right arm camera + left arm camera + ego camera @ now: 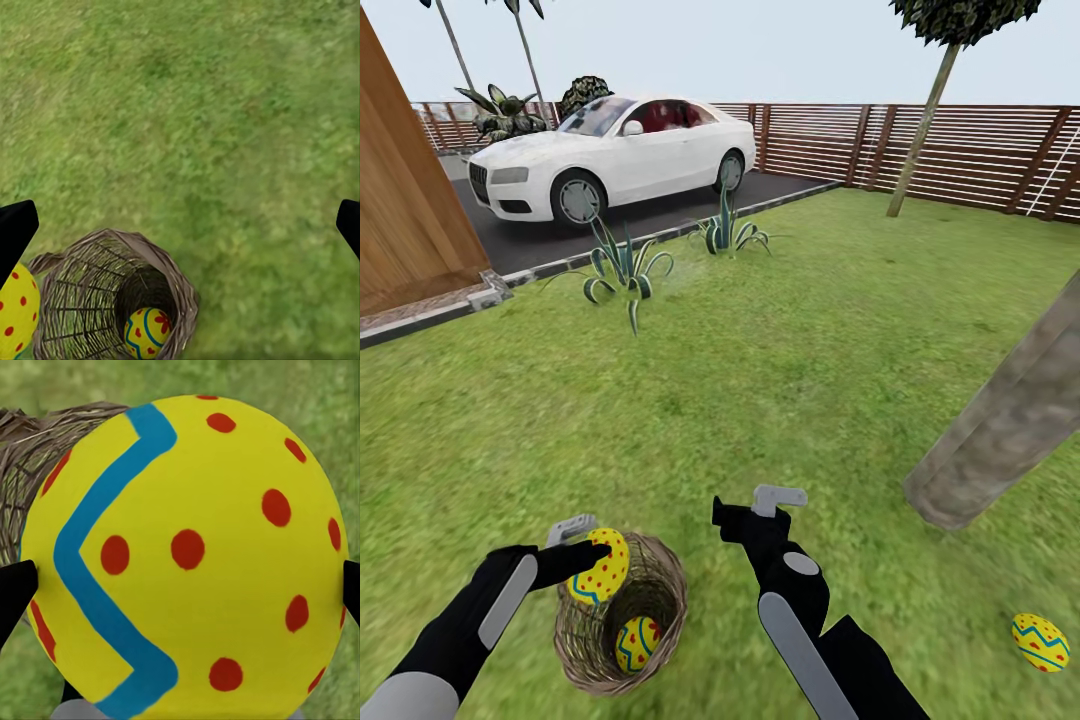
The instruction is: Take the three Easter eggs out of the wicker basket on the lawn in the garden, then place them on the lawn next to a single tree (choose any tree) so that all three eggs are next to the same tree and none are left in the basket.
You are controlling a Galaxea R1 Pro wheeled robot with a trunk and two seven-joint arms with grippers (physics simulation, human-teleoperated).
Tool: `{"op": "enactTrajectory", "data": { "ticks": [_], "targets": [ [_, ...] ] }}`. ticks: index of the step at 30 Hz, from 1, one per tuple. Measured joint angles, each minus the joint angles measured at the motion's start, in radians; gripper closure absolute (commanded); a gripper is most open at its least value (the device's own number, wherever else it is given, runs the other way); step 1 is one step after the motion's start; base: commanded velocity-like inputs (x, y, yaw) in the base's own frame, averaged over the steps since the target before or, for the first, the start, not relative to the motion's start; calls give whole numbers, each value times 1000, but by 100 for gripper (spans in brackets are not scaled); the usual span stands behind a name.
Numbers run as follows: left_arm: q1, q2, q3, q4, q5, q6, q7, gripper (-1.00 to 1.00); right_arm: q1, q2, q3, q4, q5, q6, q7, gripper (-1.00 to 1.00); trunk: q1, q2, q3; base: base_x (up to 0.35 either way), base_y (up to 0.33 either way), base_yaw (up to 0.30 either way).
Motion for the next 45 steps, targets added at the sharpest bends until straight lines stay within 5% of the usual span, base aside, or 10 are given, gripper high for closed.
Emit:
{"op": "enactTrajectory", "data": {
  "ticks": [5,10,14,19,26,34,45],
  "targets": [
    [3,0,0,-31,0,4,2,100,0,-1,0,0,0,0,0,-100,0,0,0,0,0,0],
    [83,0,3,-214,0,34,5,100,0,-1,0,0,0,0,0,-100,0,0,0,0,0,0],
    [94,0,5,-285,0,53,6,100,0,-2,-1,-1,0,0,0,-100,0,0,0,0,0,0],
    [96,0,10,-392,-7,188,61,100,0,-2,-3,0,0,0,0,-100,0,0,0,0,0,0],
    [57,5,12,-415,-10,335,131,100,1,-2,-3,0,0,0,0,-100,0,0,0,0,0,0],
    [27,-1,11,-512,-11,341,195,100,1,-3,-3,0,0,0,-1,-100,0,0,0,0,0,0],
    [25,-4,1,-529,-12,341,254,100,2,-3,-3,0,0,-1,-1,-100,0,0,2,0,0,-113]
  ]
}}
